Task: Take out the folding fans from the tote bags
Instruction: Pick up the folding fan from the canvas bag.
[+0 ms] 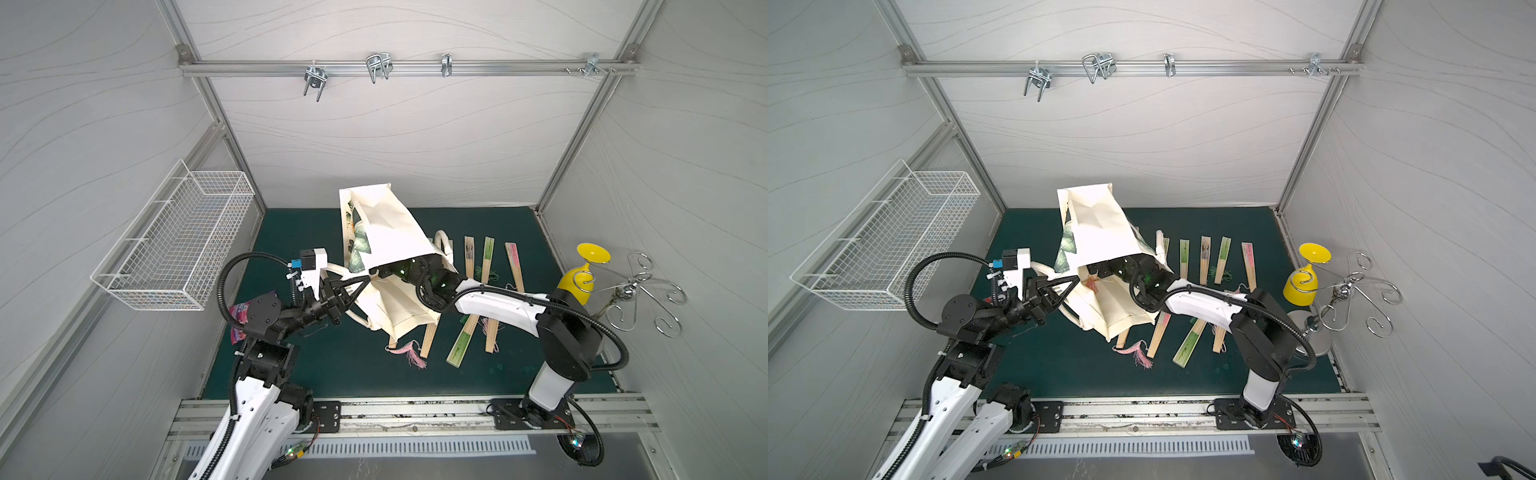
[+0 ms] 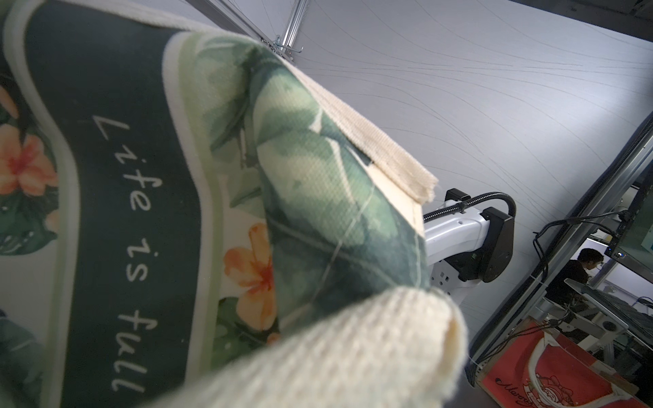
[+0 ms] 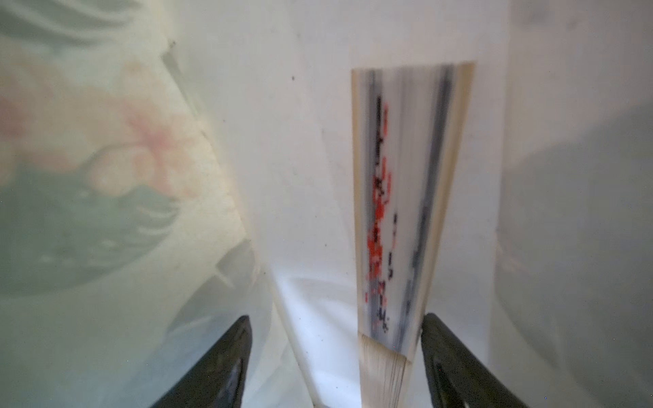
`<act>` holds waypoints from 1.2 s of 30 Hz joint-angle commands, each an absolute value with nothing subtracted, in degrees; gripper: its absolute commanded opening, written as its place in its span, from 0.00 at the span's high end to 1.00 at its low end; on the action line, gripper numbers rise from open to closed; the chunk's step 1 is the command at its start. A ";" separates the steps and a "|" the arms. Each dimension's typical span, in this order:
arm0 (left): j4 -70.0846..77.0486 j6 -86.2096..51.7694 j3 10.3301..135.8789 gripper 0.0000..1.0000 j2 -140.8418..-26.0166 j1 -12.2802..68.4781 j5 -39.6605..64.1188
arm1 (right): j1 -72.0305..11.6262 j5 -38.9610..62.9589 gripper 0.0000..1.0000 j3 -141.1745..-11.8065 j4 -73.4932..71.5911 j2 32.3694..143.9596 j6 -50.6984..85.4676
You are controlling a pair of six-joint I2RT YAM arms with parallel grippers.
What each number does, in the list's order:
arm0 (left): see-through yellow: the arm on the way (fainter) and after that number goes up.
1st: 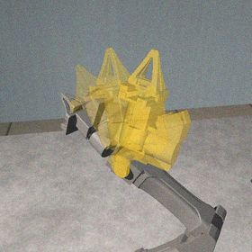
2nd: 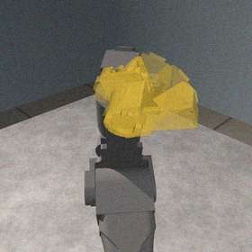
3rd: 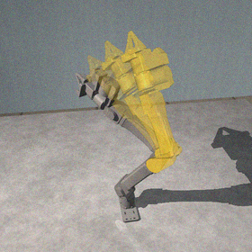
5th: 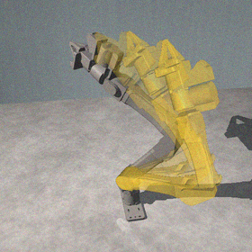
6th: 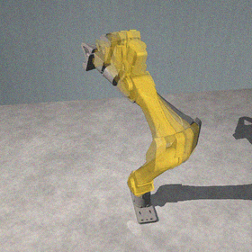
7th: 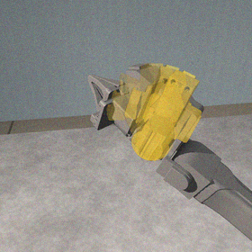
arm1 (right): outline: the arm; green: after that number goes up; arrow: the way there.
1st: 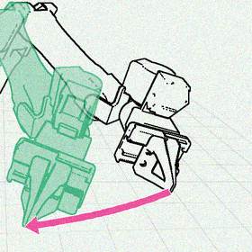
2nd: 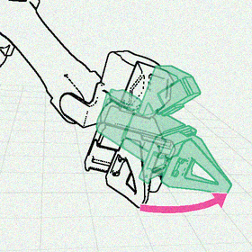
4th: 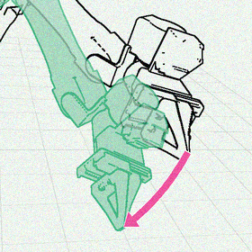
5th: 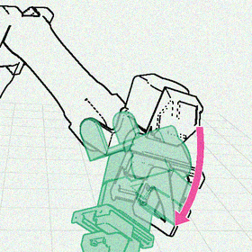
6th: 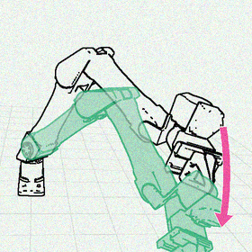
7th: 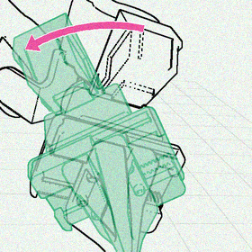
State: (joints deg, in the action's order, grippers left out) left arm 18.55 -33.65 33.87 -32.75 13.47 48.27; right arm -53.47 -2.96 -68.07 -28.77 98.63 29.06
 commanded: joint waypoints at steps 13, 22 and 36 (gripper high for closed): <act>26.68 -34.90 35.86 1.00 -31.84 13.71 51.97 | -51.06 3.03 0.48 -72.30 -35.52 101.68 30.27; 27.20 -35.64 35.60 1.00 -32.03 13.71 52.71 | -51.15 4.31 0.28 -74.79 -35.43 103.57 31.33; 25.01 -34.10 35.77 1.00 -31.47 13.71 52.73 | -51.07 -8.12 0.54 -81.69 -20.26 106.23 25.87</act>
